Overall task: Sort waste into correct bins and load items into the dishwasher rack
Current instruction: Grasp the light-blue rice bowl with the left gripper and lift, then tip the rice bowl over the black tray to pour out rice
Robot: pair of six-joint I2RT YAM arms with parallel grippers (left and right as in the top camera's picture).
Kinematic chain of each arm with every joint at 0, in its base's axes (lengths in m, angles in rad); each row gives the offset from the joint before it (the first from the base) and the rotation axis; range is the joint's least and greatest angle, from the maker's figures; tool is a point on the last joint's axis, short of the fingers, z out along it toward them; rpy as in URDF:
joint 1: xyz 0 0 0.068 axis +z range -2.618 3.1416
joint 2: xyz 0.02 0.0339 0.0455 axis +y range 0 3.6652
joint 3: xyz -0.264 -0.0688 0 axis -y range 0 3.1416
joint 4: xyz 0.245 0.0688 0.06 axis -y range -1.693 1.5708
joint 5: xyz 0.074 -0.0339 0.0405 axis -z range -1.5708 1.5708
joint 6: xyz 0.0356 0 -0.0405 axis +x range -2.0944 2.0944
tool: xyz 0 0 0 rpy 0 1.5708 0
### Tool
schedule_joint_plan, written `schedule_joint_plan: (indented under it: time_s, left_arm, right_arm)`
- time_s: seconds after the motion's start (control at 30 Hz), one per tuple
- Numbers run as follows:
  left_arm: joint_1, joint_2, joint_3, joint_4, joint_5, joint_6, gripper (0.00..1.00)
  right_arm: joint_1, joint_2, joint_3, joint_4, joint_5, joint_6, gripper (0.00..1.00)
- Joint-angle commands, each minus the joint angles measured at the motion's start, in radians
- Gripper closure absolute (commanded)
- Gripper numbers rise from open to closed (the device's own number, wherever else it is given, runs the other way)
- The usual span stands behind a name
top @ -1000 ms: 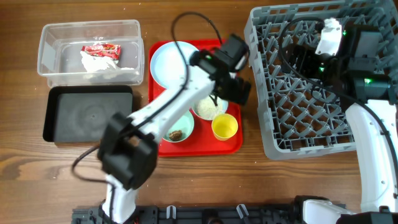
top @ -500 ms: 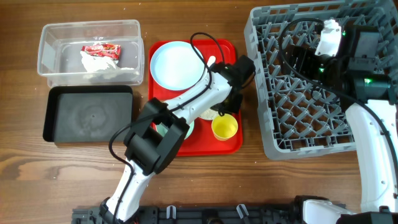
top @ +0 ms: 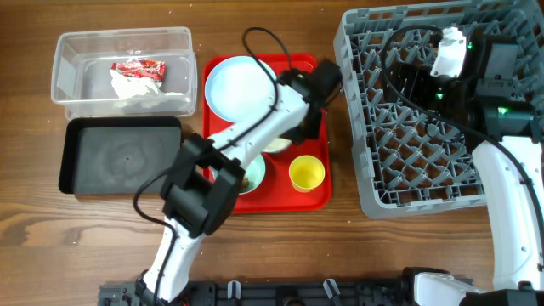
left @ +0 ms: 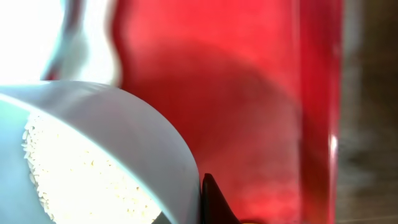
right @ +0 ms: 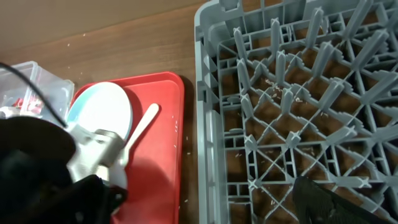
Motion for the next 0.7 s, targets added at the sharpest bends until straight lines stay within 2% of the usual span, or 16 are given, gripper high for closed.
schedule_joint_plan:
  time_s: [0.0,0.2,0.37,0.57,0.67]
  left_arm:
    - [0.079,-0.145,0.056,-0.038,0.038,-0.077,0.96]
    - [0.13,-0.362,0.056,-0.138,0.068,-0.119,0.96]
    - [0.257,-0.42,0.055,-0.371,0.06,-0.227,0.96]
    - [0.281,-0.423,0.033,-0.391,0.05,-0.209,0.96]
    - [0.367,-0.428,0.033,-0.389,0.069,-0.146,0.96]
  right_arm:
    - [0.004,0.008,0.021,0.023,0.002,-0.018,0.0]
    - [0.004,0.008,0.021,0.044,0.001,-0.018,0.0]
    - [0.004,0.008,0.021,0.055,-0.048,0.008,0.0]
    - [0.004,0.008,0.021,0.06,-0.051,0.008,0.0]
    - [0.004,0.008,0.021,0.058,-0.051,0.008,0.0]
